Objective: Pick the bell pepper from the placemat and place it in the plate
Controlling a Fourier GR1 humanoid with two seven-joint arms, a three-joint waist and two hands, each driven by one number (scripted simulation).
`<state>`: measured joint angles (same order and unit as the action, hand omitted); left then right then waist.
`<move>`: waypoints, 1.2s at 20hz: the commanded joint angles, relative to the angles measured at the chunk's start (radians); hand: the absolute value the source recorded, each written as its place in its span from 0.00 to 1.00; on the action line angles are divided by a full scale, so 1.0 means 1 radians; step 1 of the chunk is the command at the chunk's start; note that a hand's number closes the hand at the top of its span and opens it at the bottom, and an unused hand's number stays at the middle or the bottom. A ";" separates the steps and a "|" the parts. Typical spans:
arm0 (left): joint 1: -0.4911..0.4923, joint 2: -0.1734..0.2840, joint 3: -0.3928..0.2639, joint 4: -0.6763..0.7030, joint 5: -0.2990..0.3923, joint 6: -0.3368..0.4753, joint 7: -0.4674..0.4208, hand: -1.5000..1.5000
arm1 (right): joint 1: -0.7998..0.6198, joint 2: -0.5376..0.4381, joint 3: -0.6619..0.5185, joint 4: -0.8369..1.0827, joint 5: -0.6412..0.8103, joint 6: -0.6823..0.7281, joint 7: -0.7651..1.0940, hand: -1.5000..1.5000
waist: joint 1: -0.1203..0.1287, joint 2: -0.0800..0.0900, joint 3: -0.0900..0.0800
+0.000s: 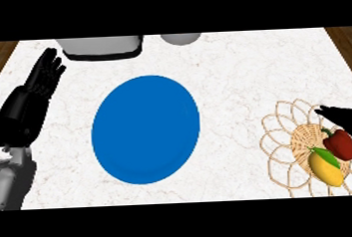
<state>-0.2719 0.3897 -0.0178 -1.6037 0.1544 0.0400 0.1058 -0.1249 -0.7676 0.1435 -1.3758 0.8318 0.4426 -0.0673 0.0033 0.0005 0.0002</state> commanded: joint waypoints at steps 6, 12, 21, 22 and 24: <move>-0.016 -0.052 0.036 0.068 -0.042 -0.035 -0.038 0.50 | -0.120 0.124 0.017 0.232 0.141 -0.039 -0.046 0.00 | 0.002 0.002 0.000; -0.042 -0.054 0.052 -0.001 -0.044 -0.058 0.055 0.50 | -0.081 0.113 -0.012 0.320 0.236 -0.157 -0.094 0.00 | -0.003 0.000 0.000; 0.021 -0.066 0.057 -0.011 -0.070 -0.058 -0.005 0.50 | -0.155 0.184 -0.078 0.358 0.217 -0.436 -0.242 1.00 | 0.006 0.001 0.001; -0.008 -0.066 0.060 0.042 -0.078 -0.068 -0.042 0.50 | -0.105 0.163 -0.086 0.289 0.213 -0.467 -0.258 1.00 | -0.008 0.000 0.000; 0.016 -0.049 0.091 -0.030 -0.043 -0.075 0.034 0.50 | -0.064 0.192 -0.099 0.207 0.220 -0.458 -0.167 1.00 | -0.008 -0.003 0.000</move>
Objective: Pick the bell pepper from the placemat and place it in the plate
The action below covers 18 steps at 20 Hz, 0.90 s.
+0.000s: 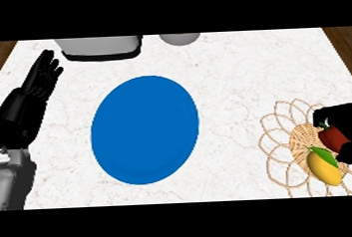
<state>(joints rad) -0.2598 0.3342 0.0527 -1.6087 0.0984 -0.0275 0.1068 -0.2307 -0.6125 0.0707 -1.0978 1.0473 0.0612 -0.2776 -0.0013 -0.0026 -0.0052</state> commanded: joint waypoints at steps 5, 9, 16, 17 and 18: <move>0.006 -0.018 0.002 0.002 -0.017 0.016 -0.002 0.50 | 0.147 0.155 -0.091 -0.195 0.007 -0.058 0.380 1.00 | -0.028 -0.004 0.003; 0.003 0.003 0.029 0.006 -0.001 -0.015 -0.002 0.50 | 0.290 0.152 -0.116 -0.491 -0.046 -0.040 0.382 1.00 | -0.024 -0.003 0.004; 0.019 -0.036 -0.002 0.020 -0.031 0.004 -0.013 0.50 | 0.280 0.248 -0.024 -0.889 -0.172 0.123 0.431 1.00 | -0.023 -0.005 0.003; 0.004 -0.007 0.022 0.009 -0.010 -0.017 0.004 0.50 | 0.255 0.274 -0.025 -0.889 -0.210 0.104 0.408 1.00 | -0.014 -0.004 0.004; -0.009 -0.013 0.013 0.004 -0.021 -0.003 0.024 0.50 | 0.275 0.310 0.002 -0.949 -0.233 0.102 0.412 1.00 | -0.021 -0.006 0.004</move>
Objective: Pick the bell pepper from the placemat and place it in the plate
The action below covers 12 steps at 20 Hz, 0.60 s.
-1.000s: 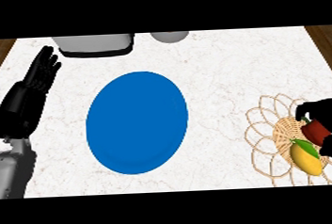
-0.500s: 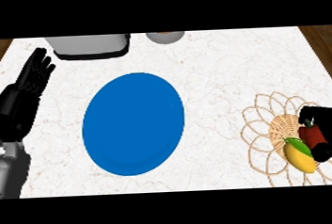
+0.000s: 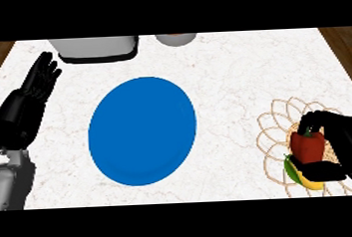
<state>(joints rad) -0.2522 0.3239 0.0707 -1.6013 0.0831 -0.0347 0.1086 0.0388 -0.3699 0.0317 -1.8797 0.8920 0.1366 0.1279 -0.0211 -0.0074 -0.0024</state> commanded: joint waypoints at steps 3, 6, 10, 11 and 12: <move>-0.040 -0.004 0.005 0.021 0.008 -0.011 0.000 0.50 | -0.060 0.145 0.121 -0.254 -0.099 0.086 0.110 1.00 | 0.012 0.005 0.001; -0.031 -0.001 0.008 -0.006 0.010 -0.019 0.027 0.50 | -0.121 0.169 0.146 -0.270 -0.122 0.134 0.158 1.00 | 0.024 0.006 0.002; -0.028 0.004 0.025 0.003 0.015 -0.035 0.023 0.50 | -0.188 0.293 0.340 -0.264 0.008 0.130 0.301 1.00 | 0.028 0.007 0.002; -0.020 -0.005 0.022 -0.004 0.011 -0.037 0.019 0.50 | -0.239 0.297 0.297 -0.249 -0.031 0.149 0.297 1.00 | 0.027 0.007 0.002; -0.053 -0.024 0.014 0.051 -0.018 -0.020 -0.014 0.50 | -0.299 0.309 0.290 -0.221 -0.028 0.186 0.336 1.00 | 0.024 0.008 0.002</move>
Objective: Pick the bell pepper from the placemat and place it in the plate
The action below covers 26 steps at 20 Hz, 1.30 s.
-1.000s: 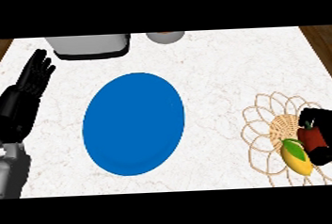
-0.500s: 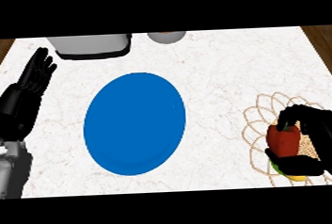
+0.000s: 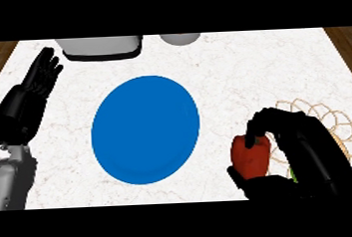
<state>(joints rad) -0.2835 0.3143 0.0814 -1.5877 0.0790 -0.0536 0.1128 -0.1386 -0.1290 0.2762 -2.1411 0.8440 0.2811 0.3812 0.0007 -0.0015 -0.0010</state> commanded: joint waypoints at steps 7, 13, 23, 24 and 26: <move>0.001 -0.021 -0.006 0.020 -0.025 -0.017 -0.042 0.50 | -0.354 0.127 0.233 0.338 -0.034 -0.207 0.271 1.00 | 0.017 0.005 0.000; 0.009 -0.033 -0.015 0.000 -0.030 -0.023 -0.015 0.50 | -0.599 0.129 0.287 0.602 -0.152 -0.324 0.382 1.00 | 0.022 0.003 0.000; 0.027 -0.061 -0.026 -0.020 -0.046 -0.020 -0.040 0.50 | -0.772 0.129 0.480 1.130 -0.286 -0.686 0.247 1.00 | 0.045 0.010 0.000; -0.076 -0.042 -0.014 0.021 -0.040 -0.018 0.023 0.50 | -0.863 0.129 0.459 1.171 -0.343 -0.603 0.277 1.00 | 0.046 0.012 0.000; -0.049 -0.043 -0.008 0.046 -0.020 -0.048 -0.021 0.50 | -0.819 0.129 0.484 1.206 -0.433 -0.744 0.260 1.00 | 0.064 0.017 0.000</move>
<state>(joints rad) -0.3201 0.2761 0.0747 -1.5727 0.0562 -0.0886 0.1110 -0.9256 -0.0004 0.7130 -1.0503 0.5206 -0.3393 0.6517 0.0473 0.0098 -0.0006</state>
